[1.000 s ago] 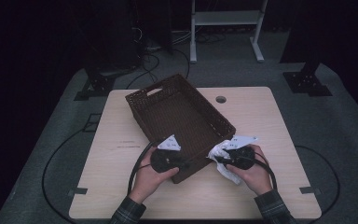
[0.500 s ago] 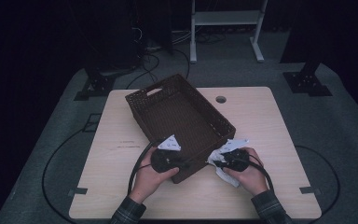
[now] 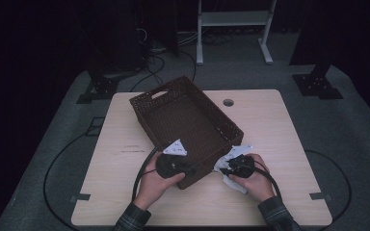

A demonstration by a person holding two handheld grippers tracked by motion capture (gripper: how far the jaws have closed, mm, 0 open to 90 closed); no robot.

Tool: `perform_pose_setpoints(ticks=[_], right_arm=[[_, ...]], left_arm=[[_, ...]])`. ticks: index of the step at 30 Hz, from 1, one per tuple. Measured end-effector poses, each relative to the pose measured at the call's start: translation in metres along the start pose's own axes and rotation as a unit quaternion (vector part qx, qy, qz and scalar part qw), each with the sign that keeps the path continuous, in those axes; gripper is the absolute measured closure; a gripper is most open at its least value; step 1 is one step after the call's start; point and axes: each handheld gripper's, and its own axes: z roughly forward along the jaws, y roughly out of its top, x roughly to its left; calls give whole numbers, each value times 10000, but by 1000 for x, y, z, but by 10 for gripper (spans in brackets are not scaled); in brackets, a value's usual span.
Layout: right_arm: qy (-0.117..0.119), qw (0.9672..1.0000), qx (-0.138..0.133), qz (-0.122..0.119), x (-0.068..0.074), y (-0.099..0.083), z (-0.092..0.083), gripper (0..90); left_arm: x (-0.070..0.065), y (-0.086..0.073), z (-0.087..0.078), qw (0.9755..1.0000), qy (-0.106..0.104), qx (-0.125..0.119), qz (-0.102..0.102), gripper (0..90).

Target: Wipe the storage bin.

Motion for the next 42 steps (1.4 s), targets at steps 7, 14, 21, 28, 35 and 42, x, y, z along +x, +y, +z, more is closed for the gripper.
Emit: perform_pose_setpoints(ticks=[7, 14, 21, 28, 35, 42], right_arm=[[26, 10000, -94, -4, 1, 2, -7, 670], [50, 9995, -319, 1, 3, 7, -18, 671], [-15, 9986, -530, -28, 4, 12, -32, 670], [5, 9971, -760, -33, 7, 15, -42, 670], [32, 9940, -1094, -55, 12, 23, -59, 671], [32, 9911, -1329, -79, 15, 27, -71, 671]], left_arm=[[0, 0, 0, 10000, 0, -5, -8, 771], [0, 0, 0, 10000, 2, -4, -1, 772], [0, 0, 0, 10000, 2, -7, -3, 771], [0, 0, 0, 10000, 1, -8, -1, 772], [0, 0, 0, 10000, 2, -14, -8, 772], [1, 0, 0, 10000, -5, -17, -15, 772]])
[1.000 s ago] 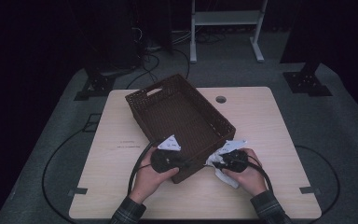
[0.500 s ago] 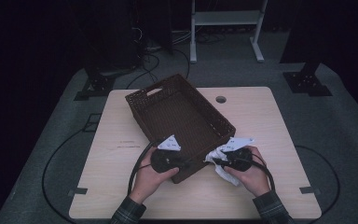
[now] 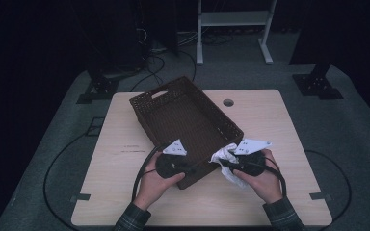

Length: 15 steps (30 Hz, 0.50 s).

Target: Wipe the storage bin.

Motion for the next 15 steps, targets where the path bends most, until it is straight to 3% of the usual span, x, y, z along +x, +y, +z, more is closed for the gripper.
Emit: perform_pose_setpoints(ticks=[3, 15], right_arm=[[51, 9998, -169, 19, 1, 3, -5, 670], [126, 9999, 68, -34, 3, -3, 9, 670]], left_arm=[[0, 0, 0, 10000, -3, -2, -3, 772], [0, 0, 0, 10000, 7, -3, -4, 771]])
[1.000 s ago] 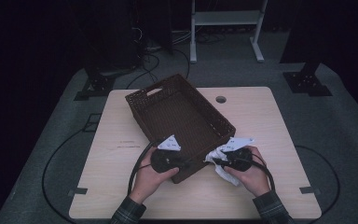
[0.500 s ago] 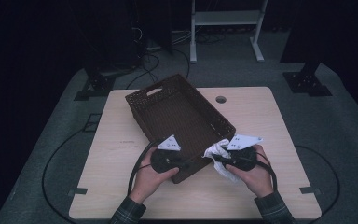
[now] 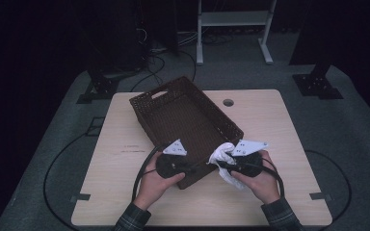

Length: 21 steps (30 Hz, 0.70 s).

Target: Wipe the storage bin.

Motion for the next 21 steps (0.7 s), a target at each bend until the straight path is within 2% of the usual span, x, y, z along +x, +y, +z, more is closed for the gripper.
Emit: perform_pose_setpoints(ticks=[9, 14, 21], right_arm=[[72, 9998, 191, 55, -1, -7, 11, 671], [75, 9990, 436, 25, 1, -13, 24, 671], [138, 9987, 484, 55, 0, -17, 28, 673]], left_arm=[[0, 0, 0, 10000, 4, 6, 5, 771], [0, 0, 0, 10000, -1, 13, 7, 771], [0, 0, 0, 10000, 2, 19, 13, 771]])
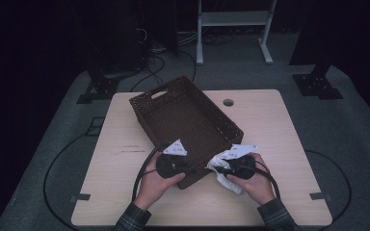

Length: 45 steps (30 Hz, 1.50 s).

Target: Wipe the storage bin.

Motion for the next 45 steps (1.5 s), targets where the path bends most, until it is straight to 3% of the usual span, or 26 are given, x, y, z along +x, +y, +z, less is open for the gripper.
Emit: perform_pose_setpoints(ticks=[7, 21, 25, 31, 45], right_arm=[[69, 9998, 171, 46, -1, -3, 6, 674], [39, 9971, 756, -6, 2, -18, 34, 673], [11, 9969, 788, -47, 5, -17, 34, 672], [32, 9979, 632, -114, 9, -10, 23, 673], [58, 9999, -44, -126, 12, 8, -12, 675]], left_arm=[[0, 0, 0, 10000, 3, 0, -5, 771], [0, 0, 0, 10000, 7, -2, -6, 770], [0, 0, 0, 10000, 4, -7, -7, 770], [0, 0, 0, 10000, -3, 1, -8, 769], [0, 0, 0, 10000, 1, 8, -30, 768]])
